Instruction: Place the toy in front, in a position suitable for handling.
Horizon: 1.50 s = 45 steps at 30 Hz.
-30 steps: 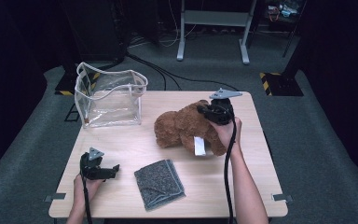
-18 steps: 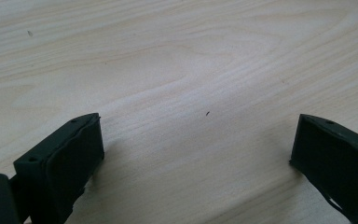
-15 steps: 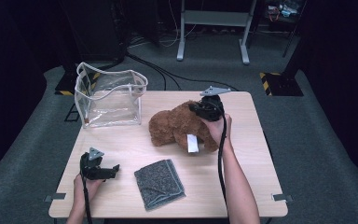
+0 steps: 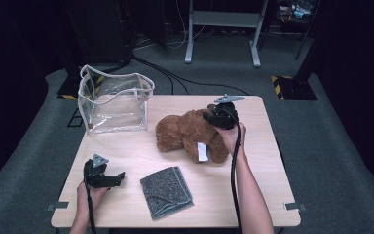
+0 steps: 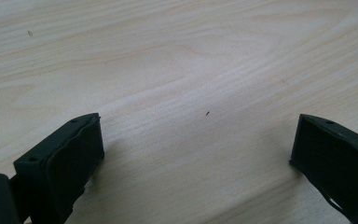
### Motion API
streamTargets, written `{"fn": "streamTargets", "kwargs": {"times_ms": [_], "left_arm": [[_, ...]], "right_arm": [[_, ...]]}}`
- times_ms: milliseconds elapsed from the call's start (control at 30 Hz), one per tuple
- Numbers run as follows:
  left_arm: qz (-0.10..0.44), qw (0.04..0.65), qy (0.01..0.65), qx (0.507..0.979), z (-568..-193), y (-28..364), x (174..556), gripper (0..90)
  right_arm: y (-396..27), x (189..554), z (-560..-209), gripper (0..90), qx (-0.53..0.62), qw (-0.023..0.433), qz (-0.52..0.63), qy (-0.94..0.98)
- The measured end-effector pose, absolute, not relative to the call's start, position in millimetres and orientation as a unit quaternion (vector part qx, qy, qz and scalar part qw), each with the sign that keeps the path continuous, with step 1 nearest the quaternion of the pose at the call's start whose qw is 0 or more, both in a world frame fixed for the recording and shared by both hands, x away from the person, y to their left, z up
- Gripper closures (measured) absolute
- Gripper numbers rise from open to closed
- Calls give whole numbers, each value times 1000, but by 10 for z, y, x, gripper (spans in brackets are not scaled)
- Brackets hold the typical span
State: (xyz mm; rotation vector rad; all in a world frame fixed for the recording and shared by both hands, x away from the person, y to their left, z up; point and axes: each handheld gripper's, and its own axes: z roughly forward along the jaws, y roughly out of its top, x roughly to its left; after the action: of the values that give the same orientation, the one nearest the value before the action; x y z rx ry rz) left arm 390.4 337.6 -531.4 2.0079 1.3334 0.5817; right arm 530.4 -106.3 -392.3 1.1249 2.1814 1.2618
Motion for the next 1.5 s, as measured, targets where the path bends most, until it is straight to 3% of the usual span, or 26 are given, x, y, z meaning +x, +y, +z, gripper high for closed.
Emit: {"fn": "streamTargets", "kwargs": {"times_ms": [467,533,1000,1500], "left_arm": [[222,325,509,766,-5314,3375,3903,23],[223,326,509,765,-5316,3374,3903,23],[223,327,509,765,-5317,3374,3904,23],[222,324,509,766,-5313,3375,3903,23]], "right_arm": [[-1203,5191,-3982,188,435,191,424,771],[-1257,5137,-3987,154,439,196,424,767],[-1533,4610,-4067,72,434,182,431,770],[-1311,4091,-4501,0,391,127,414,812]]}}
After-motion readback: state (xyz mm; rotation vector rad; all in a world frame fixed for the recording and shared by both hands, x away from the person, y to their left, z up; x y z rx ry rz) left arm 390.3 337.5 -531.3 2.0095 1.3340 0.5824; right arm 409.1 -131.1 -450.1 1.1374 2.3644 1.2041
